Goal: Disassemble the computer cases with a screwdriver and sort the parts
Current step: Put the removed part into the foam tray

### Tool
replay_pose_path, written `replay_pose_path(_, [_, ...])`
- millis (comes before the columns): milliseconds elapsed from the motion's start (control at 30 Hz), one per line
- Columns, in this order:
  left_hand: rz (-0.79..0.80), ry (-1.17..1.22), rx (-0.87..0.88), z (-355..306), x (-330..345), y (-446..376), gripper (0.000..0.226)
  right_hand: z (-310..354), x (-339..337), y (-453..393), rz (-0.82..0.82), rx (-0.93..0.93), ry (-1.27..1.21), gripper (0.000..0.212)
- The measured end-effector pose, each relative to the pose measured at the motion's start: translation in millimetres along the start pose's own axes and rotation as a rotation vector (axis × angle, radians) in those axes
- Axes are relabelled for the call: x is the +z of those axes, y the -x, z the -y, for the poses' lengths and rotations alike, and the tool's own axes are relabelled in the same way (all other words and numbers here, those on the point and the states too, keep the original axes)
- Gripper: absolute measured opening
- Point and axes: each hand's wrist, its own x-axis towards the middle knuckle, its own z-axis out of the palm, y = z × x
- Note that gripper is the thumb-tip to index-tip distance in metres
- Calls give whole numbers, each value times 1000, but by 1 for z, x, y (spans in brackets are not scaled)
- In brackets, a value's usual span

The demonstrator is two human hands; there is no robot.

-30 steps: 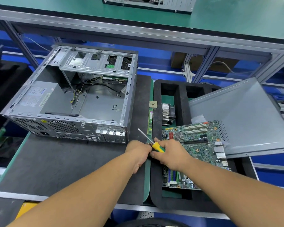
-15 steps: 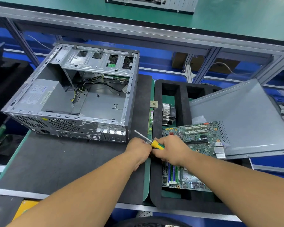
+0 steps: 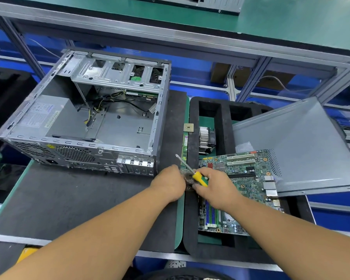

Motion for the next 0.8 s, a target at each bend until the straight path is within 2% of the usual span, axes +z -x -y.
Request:
replay_pose_path(67, [-5, -42, 15, 0, 3, 1, 8, 5, -4, -1, -37, -17, -12, 17])
replay_pose_path(300, [-96, -152, 41, -4, 14, 3, 34, 19, -23, -13, -83, -64, 155, 16])
replay_pose_path(400, [-147, -95, 51, -3, 17, 4, 43, 24, -27, -19, -81, -61, 199, 15])
replay_pose_path(467, [-183, -12, 66, -3, 17, 7, 40, 26, -28, -22, -73, -62, 219, 14])
replay_pose_path(633, [-204, 325, 20, 3, 19, 25, 9, 32, -28, -26, -66, -81, 261, 12])
replay_pose_path(700, [-180, 597, -91, 1, 19, 31, 16, 34, -28, -28, -67, -75, 233, 11])
replay_pose_path(800, [-50, 1053, -289, -11, 15, 29, 28, 35, -28, -29, -65, -60, 172, 11])
